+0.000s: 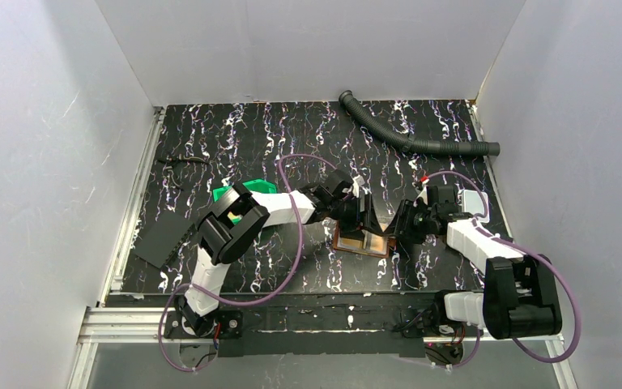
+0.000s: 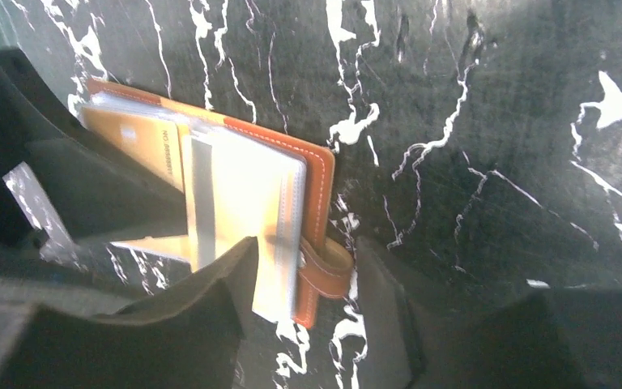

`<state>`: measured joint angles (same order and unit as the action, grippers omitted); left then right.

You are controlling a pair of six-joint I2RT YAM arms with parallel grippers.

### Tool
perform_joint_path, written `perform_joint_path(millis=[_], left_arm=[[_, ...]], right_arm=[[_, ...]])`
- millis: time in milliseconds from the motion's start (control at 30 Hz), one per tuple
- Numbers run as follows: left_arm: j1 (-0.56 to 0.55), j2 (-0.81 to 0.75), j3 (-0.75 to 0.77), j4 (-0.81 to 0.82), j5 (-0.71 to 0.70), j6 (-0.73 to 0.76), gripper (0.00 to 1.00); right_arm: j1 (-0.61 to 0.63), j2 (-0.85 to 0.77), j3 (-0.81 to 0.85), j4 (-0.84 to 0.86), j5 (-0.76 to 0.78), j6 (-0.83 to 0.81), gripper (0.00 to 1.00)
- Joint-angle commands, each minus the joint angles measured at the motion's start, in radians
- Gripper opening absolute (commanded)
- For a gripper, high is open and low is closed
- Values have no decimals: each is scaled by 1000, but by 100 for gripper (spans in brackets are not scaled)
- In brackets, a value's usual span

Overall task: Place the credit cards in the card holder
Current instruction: Insert the credit card into the card holder.

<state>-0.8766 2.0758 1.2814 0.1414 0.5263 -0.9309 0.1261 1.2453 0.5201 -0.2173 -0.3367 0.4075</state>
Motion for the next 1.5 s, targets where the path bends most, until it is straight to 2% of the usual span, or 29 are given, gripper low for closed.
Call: perform_joint_path(millis=[0,200,400,500,600,667,967,1467], left_arm=[[11,-52,45,-226,-91,118,59],[11,-111,74,-280,-105,157,35],[10,-106,66,-249,-79,135,21],[8,-86,72,-238,-55,135,15],[4,-60,74,-218,-45,127,12],[4,-48,73,-218,-46,127,8],[4,-5,68,-206,-53,131,4],[4,30,36,-204,-70,127,1]], right_arm=[[3,-66,86,-109,25,-54,59],[3,-71,140,-157,30,-85,59],[3,-41,120,-112,-93,-75,58],[3,-23,71,-50,-159,-31,52],[1,-22,39,-13,-170,-1,41],[1,-25,29,-5,-170,2,38],[0,-31,19,-7,-157,-6,37],[0,-16,3,16,-185,3,43]])
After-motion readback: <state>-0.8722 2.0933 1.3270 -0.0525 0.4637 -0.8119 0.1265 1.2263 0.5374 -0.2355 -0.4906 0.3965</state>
